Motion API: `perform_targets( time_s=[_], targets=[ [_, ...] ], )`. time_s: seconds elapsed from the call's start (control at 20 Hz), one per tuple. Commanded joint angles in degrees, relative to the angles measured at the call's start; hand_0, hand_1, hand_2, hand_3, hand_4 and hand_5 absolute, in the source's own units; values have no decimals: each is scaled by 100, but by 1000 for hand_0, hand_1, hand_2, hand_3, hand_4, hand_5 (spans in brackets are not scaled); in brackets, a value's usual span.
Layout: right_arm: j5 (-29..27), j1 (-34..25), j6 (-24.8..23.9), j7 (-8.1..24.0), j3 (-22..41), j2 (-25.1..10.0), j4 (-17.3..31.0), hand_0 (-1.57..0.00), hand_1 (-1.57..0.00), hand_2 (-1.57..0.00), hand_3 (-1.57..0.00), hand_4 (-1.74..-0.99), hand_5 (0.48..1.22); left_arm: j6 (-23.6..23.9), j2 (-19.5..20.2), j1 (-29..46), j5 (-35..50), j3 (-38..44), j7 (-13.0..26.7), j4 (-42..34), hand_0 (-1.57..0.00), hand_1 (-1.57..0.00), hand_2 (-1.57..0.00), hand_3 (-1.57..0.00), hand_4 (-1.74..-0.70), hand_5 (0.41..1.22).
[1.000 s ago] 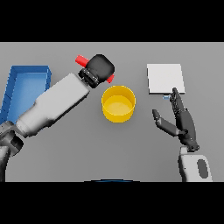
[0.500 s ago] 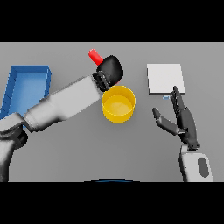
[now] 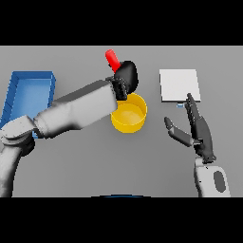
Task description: Pick up the red beaker and tilt it to pour out 1 green nut into yellow bowl. Pick up the yellow bowl and place it on the metallic measuring scale.
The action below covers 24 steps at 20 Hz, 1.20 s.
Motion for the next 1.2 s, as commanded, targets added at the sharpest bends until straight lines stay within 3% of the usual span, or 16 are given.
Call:
perform_targets(
  time_s=[0.0,0.3,0.4,0.45,0.55,0.65,0.7,0.9,1.05,1.15],
  targets=[
    [-21,10,27,-21,-4,8,68,1,1,1,1,-1268,589,21,-5,-52,-43,-74,-46,71,-1571,-1571,-1571,-1568,-1741,1221],
    [12,13,24,21,19,-15,-16,1,1,1,1,-1233,585,106,75,-318,-73,-194,-56,73,-1571,-1571,-1571,-1570,-1740,1221],
    [26,31,-21,-49,-1,9,20,1,1,1,1,-1222,590,226,122,-586,15,-53,-64,200,-1571,-1571,-1571,-1571,-1738,1159],
    [-40,-17,2,-70,-48,1,81,1,1,1,1,-1219,595,336,202,-714,22,-17,-38,281,-1571,-1571,-1571,-1571,-1738,1171],
    [-35,-27,34,-129,-21,-20,22,1,1,1,1,-1222,609,600,338,-978,11,185,-27,379,-1571,-1269,-1251,-1571,-1644,1189],
    [-130,-30,113,-170,-41,-25,51,1,1,1,1,-1231,620,814,518,-1388,17,433,-63,673,-1571,-1378,-1366,-1212,-1679,1201],
    [-125,22,113,-214,-41,-36,31,1,1,1,1,-1241,626,1014,591,-1549,45,565,-188,869,-1571,-1416,-1407,-1284,-1631,1205],
    [-142,-92,164,-148,-12,-31,105,1,1,1,1,-1274,642,963,851,-2203,481,1424,-36,1685,-1571,-1508,-1504,-1453,-1537,1214],
    [-133,-123,213,-169,-13,-132,82,1,1,1,1,-1299,649,1025,1307,-2183,1467,2671,454,2505,-1571,-1539,-1537,-1435,-1637,1218],
    [-78,-138,241,-278,43,-143,124,1,1,1,1,-1313,652,1245,1592,-1985,2077,3318,534,2931,-1571,-1550,-1549,-1440,-1674,1219]
  ],
)
